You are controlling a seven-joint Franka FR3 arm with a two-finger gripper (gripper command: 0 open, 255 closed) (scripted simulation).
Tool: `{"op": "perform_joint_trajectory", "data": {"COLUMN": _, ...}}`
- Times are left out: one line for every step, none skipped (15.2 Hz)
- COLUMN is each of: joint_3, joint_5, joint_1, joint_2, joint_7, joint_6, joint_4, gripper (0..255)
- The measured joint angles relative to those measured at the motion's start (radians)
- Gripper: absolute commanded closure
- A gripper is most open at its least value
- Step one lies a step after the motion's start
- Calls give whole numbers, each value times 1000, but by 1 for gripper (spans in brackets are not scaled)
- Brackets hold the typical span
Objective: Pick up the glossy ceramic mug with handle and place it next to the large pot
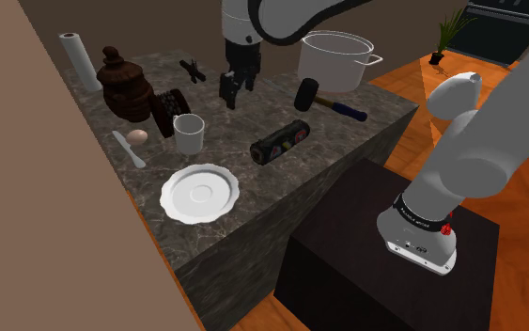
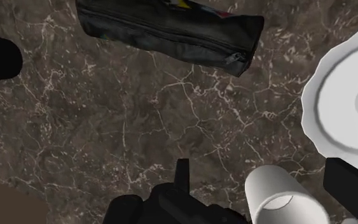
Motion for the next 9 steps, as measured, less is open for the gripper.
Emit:
{"op": "perform_joint_trajectory", "data": {"joint_3": 6, "joint_5": -13, "joint_1": 2, "joint_2": 36, "joint_7": 15, "joint_6": 15, "joint_4": 18, "gripper": 0}}
{"op": "perform_joint_trajectory", "data": {"joint_3": 14, "joint_5": -26, "joint_1": 6, "joint_2": 70, "joint_7": 33, "joint_6": 22, "joint_4": 45, "gripper": 0}}
{"op": "perform_joint_trajectory", "data": {"joint_3": 19, "joint_5": -37, "joint_1": 9, "joint_2": 98, "joint_7": 46, "joint_6": 27, "joint_4": 66, "gripper": 0}}
{"op": "perform_joint_trajectory", "data": {"joint_3": 25, "joint_5": -54, "joint_1": 15, "joint_2": 138, "joint_7": 66, "joint_6": 36, "joint_4": 96, "gripper": 0}}
{"op": "perform_joint_trajectory", "data": {"joint_3": 32, "joint_5": -75, "joint_1": 24, "joint_2": 189, "joint_7": 91, "joint_6": 46, "joint_4": 132, "gripper": 0}}
{"op": "perform_joint_trajectory", "data": {"joint_3": 35, "joint_5": -90, "joint_1": 31, "joint_2": 221, "joint_7": 108, "joint_6": 54, "joint_4": 153, "gripper": 0}}
{"op": "perform_joint_trajectory", "data": {"joint_3": 39, "joint_5": -107, "joint_1": 41, "joint_2": 261, "joint_7": 127, "joint_6": 55, "joint_4": 190, "gripper": 0}}
{"op": "perform_joint_trajectory", "data": {"joint_3": 42, "joint_5": -124, "joint_1": 53, "joint_2": 300, "joint_7": 147, "joint_6": 56, "joint_4": 224, "gripper": 0}}
{"op": "perform_joint_trajectory", "data": {"joint_3": 44, "joint_5": -137, "joint_1": 63, "joint_2": 331, "joint_7": 162, "joint_6": 58, "joint_4": 251, "gripper": 0}}
